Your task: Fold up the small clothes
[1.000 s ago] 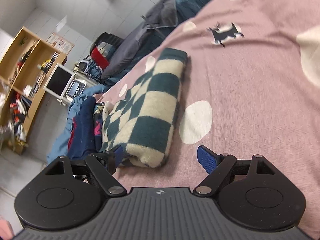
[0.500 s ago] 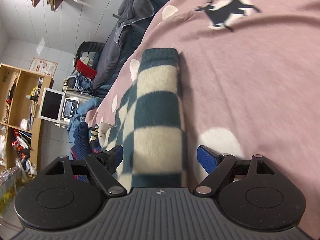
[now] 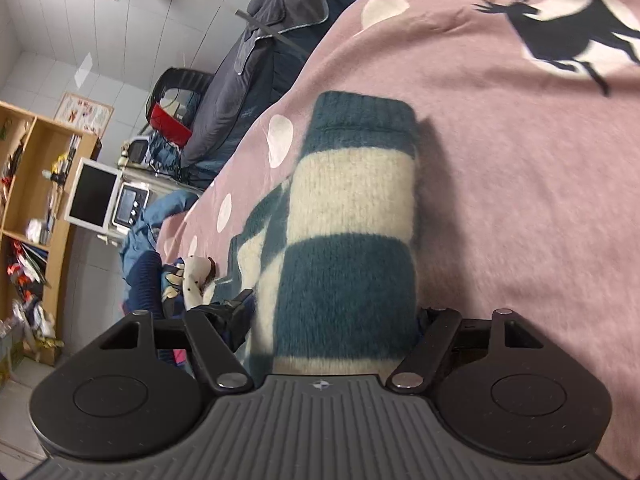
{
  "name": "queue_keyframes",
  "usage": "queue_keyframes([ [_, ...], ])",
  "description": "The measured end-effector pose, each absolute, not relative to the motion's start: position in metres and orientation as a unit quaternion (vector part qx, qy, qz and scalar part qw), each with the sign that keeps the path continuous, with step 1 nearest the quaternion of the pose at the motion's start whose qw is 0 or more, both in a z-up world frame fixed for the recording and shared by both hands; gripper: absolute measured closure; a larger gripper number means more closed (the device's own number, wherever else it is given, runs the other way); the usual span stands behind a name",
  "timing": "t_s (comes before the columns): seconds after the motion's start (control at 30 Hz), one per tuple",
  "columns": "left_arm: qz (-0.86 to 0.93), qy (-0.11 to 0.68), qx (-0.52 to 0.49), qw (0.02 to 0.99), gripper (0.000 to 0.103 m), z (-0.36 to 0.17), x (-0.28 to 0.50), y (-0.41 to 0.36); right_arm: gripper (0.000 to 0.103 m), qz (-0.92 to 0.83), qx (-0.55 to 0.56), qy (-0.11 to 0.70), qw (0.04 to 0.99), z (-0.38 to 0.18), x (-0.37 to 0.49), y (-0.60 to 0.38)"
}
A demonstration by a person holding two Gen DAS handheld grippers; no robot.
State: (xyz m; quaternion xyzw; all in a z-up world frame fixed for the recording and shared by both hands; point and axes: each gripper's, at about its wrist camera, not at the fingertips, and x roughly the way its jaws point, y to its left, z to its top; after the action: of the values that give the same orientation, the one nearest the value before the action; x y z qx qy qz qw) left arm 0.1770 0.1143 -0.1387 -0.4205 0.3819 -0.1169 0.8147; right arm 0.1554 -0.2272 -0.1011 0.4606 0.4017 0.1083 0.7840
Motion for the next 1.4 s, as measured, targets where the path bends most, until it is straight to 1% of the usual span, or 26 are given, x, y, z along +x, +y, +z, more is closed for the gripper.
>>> queue_keyframes([
  [0.03, -0.117, 0.382, -0.422, 0.814, 0.000, -0.139, 0.179, 0.114, 0.000, 0.106, 0.459, 0.402, 0.785, -0.102, 0.157, -0.227],
  [0.07, -0.117, 0.383, -0.421, 0.814, 0.000, -0.139, 0.179, 0.115, 0.005, 0.104, 0.457, 0.402, 0.786, -0.102, 0.157, -0.227],
  [0.1, -0.117, 0.384, -0.418, 0.815, 0.003, -0.139, 0.179, 0.115, 0.010, 0.103, 0.456, 0.401, 0.788, -0.103, 0.157, -0.227],
  [0.13, -0.115, 0.388, -0.411, 0.817, 0.006, -0.138, 0.179, 0.114, 0.013, 0.102, 0.456, 0.401, 0.788, -0.103, 0.156, -0.227],
  [0.2, -0.108, 0.392, -0.398, 0.822, 0.020, -0.139, 0.176, 0.115, 0.021, 0.101, 0.457, 0.401, 0.788, -0.104, 0.153, -0.230],
  [0.27, -0.103, 0.398, -0.390, 0.824, 0.027, -0.138, 0.175, 0.116, 0.027, 0.098, 0.461, 0.399, 0.786, -0.104, 0.152, -0.231],
  [0.33, -0.103, 0.402, -0.377, 0.828, 0.030, -0.136, 0.175, 0.115, 0.029, 0.094, 0.457, 0.398, 0.790, -0.102, 0.151, -0.229],
  [0.43, -0.099, 0.409, -0.353, 0.836, 0.039, -0.129, 0.175, 0.110, 0.032, 0.084, 0.446, 0.397, 0.798, -0.096, 0.149, -0.224],
  [0.5, -0.094, 0.414, -0.324, 0.846, 0.049, -0.121, 0.174, 0.106, 0.037, 0.083, 0.427, 0.393, 0.810, -0.089, 0.145, -0.220],
  [0.6, -0.091, 0.415, -0.271, 0.863, 0.059, -0.105, 0.172, 0.096, 0.040, 0.084, 0.382, 0.382, 0.837, -0.073, 0.138, -0.209],
  [0.7, -0.091, 0.413, -0.236, 0.875, 0.062, -0.092, 0.168, 0.087, 0.042, 0.085, 0.351, 0.370, 0.856, -0.061, 0.129, -0.203],
  [0.8, -0.098, 0.415, -0.227, 0.875, 0.064, -0.083, 0.162, 0.081, 0.043, 0.080, 0.325, 0.368, 0.867, -0.052, 0.122, -0.200],
  [0.97, -0.115, 0.416, -0.222, 0.874, 0.065, -0.071, 0.142, 0.074, 0.043, 0.073, 0.319, 0.364, 0.872, -0.042, 0.098, -0.208],
  [1.4, -0.177, 0.411, -0.188, 0.874, 0.065, -0.043, 0.073, 0.020, 0.045, 0.054, 0.197, 0.299, 0.932, 0.001, 0.028, -0.212],
])
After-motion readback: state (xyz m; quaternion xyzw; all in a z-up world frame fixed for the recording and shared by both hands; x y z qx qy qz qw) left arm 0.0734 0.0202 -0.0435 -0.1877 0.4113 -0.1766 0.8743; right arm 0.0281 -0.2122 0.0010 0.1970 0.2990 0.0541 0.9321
